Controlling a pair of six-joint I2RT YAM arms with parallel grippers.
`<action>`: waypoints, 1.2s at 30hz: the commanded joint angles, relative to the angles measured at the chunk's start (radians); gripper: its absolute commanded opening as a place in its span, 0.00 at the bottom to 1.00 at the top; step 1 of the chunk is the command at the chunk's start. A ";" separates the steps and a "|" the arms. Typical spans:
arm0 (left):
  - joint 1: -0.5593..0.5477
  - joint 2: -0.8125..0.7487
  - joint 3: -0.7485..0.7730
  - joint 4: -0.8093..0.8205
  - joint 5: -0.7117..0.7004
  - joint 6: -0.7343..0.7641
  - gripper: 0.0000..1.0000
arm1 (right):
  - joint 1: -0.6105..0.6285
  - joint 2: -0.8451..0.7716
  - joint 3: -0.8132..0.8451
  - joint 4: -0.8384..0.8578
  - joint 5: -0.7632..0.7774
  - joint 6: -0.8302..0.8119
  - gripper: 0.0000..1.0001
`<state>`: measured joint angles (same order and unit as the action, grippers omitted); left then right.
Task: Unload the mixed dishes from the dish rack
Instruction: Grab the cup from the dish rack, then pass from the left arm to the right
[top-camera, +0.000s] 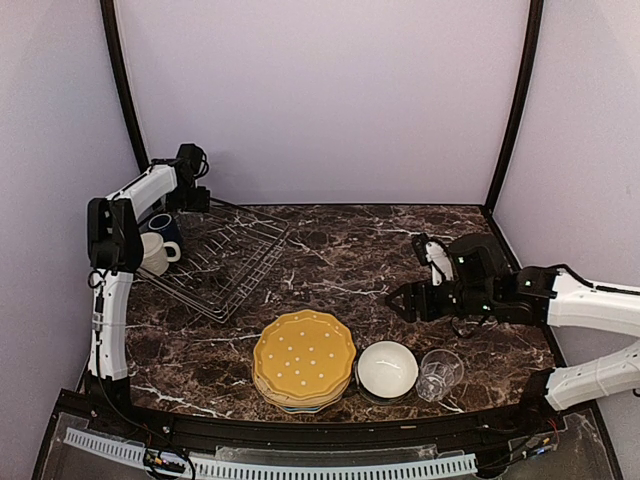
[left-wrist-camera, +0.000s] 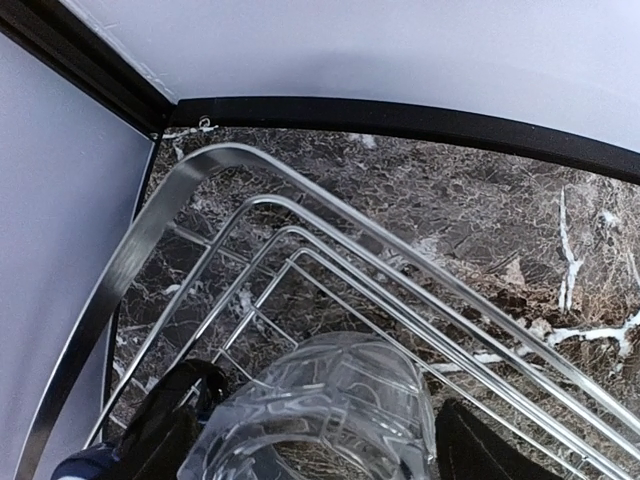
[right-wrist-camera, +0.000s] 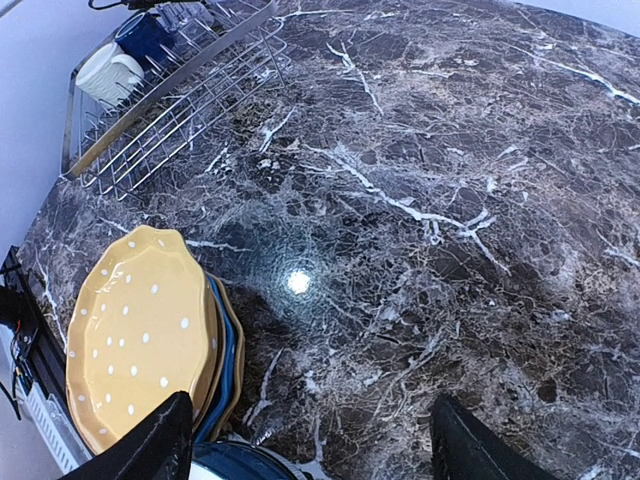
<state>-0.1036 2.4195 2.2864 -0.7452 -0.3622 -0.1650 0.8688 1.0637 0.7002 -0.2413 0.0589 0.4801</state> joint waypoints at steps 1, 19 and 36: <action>-0.001 0.015 0.026 -0.021 0.059 -0.009 0.77 | -0.009 0.012 0.036 0.008 -0.015 0.004 0.79; 0.000 -0.339 -0.029 -0.069 0.492 -0.202 0.54 | -0.009 0.004 -0.001 0.046 0.002 0.067 0.80; -0.070 -0.806 -1.015 0.939 1.217 -0.606 0.46 | -0.010 0.232 0.215 0.057 -0.145 0.045 0.99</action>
<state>-0.1349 1.6978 1.3293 -0.0826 0.7071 -0.6792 0.8642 1.2526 0.8303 -0.2050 -0.0380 0.5468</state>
